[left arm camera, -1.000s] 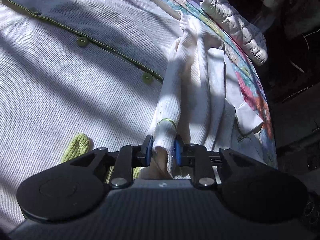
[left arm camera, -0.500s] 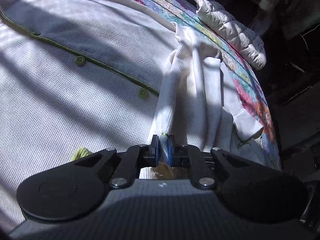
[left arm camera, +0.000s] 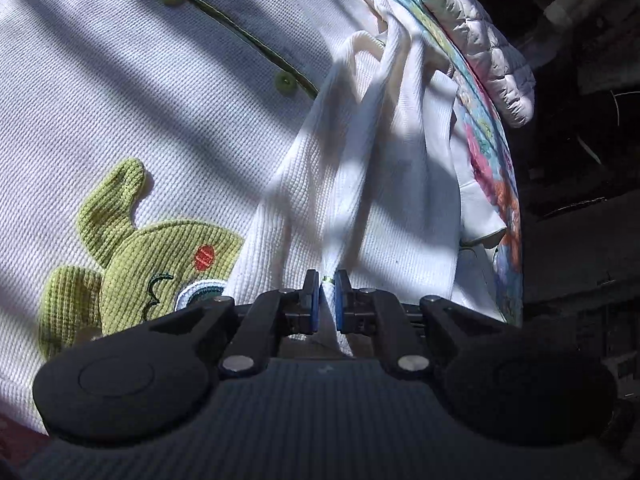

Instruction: Fold clothes

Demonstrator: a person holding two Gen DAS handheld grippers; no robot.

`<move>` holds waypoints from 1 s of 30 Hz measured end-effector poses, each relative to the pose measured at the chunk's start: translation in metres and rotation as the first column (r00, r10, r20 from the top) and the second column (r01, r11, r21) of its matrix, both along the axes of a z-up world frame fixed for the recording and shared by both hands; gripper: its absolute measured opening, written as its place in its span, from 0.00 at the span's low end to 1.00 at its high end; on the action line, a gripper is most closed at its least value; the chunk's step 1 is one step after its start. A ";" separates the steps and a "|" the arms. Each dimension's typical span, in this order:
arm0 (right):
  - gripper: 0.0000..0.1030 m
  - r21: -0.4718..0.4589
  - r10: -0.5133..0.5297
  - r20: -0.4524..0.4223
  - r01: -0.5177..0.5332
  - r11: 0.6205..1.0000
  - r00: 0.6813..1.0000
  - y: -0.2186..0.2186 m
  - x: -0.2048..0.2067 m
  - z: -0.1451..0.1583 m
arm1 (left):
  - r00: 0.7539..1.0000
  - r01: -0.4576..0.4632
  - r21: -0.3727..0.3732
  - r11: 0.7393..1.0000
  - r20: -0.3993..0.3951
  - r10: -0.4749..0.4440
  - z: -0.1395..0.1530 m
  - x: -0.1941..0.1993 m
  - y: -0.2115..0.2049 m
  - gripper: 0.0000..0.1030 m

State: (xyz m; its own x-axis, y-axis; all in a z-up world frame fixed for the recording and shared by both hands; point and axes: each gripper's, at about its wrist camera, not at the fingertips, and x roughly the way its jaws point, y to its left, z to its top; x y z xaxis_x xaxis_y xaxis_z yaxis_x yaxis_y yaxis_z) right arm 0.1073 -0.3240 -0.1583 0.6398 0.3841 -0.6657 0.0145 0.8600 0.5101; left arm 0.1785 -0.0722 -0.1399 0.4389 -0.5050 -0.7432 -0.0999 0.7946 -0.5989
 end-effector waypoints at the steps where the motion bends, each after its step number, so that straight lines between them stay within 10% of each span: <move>1: 0.08 0.022 -0.008 0.002 0.008 1.000 1.000 -0.003 -0.001 -0.001 | 1.000 0.007 0.023 1.000 0.018 -0.007 0.004 -0.001 -0.002 0.07; 8: 0.08 0.139 0.002 0.195 -0.029 0.990 0.981 -0.023 -0.016 0.028 | 0.979 0.021 0.064 0.998 0.199 -0.033 0.049 -0.016 -0.003 0.06; 14: 0.09 -0.099 -0.046 0.026 0.048 0.994 0.999 -0.016 -0.009 0.003 | 0.992 0.048 0.239 0.970 0.104 -0.075 0.027 -0.014 -0.013 0.05; 17: 0.10 0.020 -0.055 0.020 0.054 0.998 0.998 -0.023 -0.012 0.005 | 0.992 0.043 0.259 0.965 0.101 -0.071 0.027 -0.016 -0.006 0.05; 20: 0.13 -0.079 -0.030 0.027 0.033 0.996 0.999 -0.014 -0.014 0.019 | 0.989 0.025 0.306 0.952 0.129 -0.067 0.039 -0.021 0.006 0.06; 25: 0.40 -0.208 -0.037 0.042 0.045 0.977 0.998 -0.005 -0.021 0.044 | 0.991 -0.046 0.337 0.940 0.135 0.000 0.055 -0.036 0.056 0.15; 30: 0.53 0.115 0.019 0.114 -0.033 0.993 0.993 -0.004 -0.014 0.058 | 0.980 -0.196 0.374 0.906 0.111 0.167 0.053 -0.064 0.132 0.31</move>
